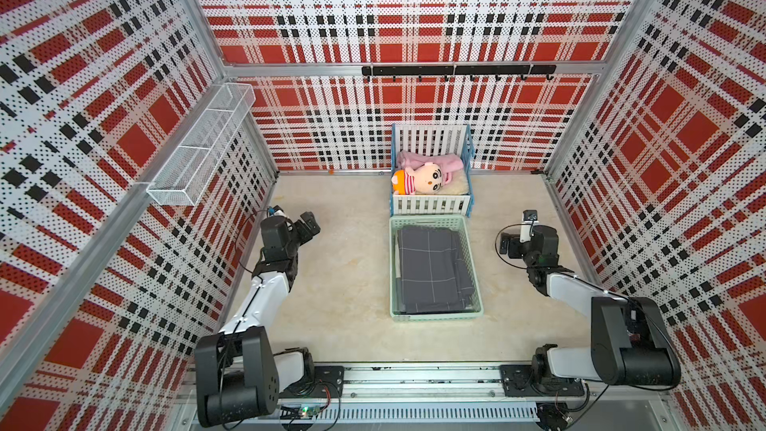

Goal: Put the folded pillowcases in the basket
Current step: Reset both arms

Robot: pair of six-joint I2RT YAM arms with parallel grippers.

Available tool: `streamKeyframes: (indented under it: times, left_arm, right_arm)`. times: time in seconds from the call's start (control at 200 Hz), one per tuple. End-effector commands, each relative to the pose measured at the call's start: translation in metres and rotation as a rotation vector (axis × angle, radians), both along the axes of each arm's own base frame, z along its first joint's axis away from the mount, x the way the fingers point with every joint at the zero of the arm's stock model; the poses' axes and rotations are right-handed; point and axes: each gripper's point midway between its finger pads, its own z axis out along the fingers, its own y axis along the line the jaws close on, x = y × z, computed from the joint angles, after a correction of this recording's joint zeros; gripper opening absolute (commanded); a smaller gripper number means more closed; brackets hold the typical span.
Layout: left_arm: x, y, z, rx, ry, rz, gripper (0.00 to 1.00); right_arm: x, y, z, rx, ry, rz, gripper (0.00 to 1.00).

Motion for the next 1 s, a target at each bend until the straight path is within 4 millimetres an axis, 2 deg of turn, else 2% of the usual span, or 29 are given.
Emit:
streamKeyframes:
  times: [0.0, 0.135, 0.25, 0.361, 0.396, 0.521, 0.666, 0.726, 0.782, 0.887, 0.957, 0.997]
  left_arm:
    - [-0.003, 0.004, 0.018, 0.076, -0.117, 0.027, 1.00]
    - [-0.020, 0.004, 0.018, 0.142, -0.177, 0.055, 0.99]
    - [-0.036, 0.014, 0.019, 0.152, -0.218, 0.124, 1.00]
    - [-0.047, 0.012, 0.021, 0.248, -0.248, 0.103, 0.99]
    - [-0.049, 0.010, 0.020, 0.283, -0.252, 0.094, 0.99]
    - [-0.056, 0.014, 0.007, 0.318, -0.249, 0.130, 1.00]
    - [-0.067, 0.000, 0.006, 0.362, -0.379, 0.103, 1.00]
    - [-0.065, 0.000, 0.004, 0.395, -0.381, 0.130, 1.00]
    - [-0.055, -0.003, 0.003, 0.401, -0.373, 0.113, 0.99]
    - [-0.034, -0.018, -0.001, 0.418, -0.382, 0.026, 0.99]
    - [-0.026, -0.028, -0.018, 0.454, -0.356, -0.005, 0.99]
    - [-0.020, -0.033, -0.012, 0.467, -0.402, -0.014, 0.99]
  right_arm:
    - [0.014, 0.015, 0.022, 0.017, -0.181, 0.101, 1.00]
    - [0.008, 0.028, 0.027, 0.035, -0.220, 0.172, 1.00]
    - [-0.008, 0.019, 0.028, 0.035, -0.328, 0.118, 1.00]
    - [-0.004, 0.018, 0.018, 0.035, -0.303, 0.108, 1.00]
    - [-0.004, 0.018, 0.020, 0.028, -0.314, 0.104, 1.00]
    - [-0.003, 0.018, 0.019, 0.030, -0.310, 0.103, 1.00]
    - [-0.004, 0.018, 0.019, 0.029, -0.309, 0.102, 1.00]
    - [-0.004, 0.018, 0.019, 0.028, -0.311, 0.101, 1.00]
    - [-0.004, 0.018, 0.020, 0.028, -0.310, 0.102, 1.00]
    - [-0.004, 0.018, 0.019, 0.029, -0.309, 0.101, 1.00]
    - [-0.004, 0.018, 0.019, 0.028, -0.310, 0.101, 1.00]
    - [-0.004, 0.018, 0.020, 0.028, -0.310, 0.100, 1.00]
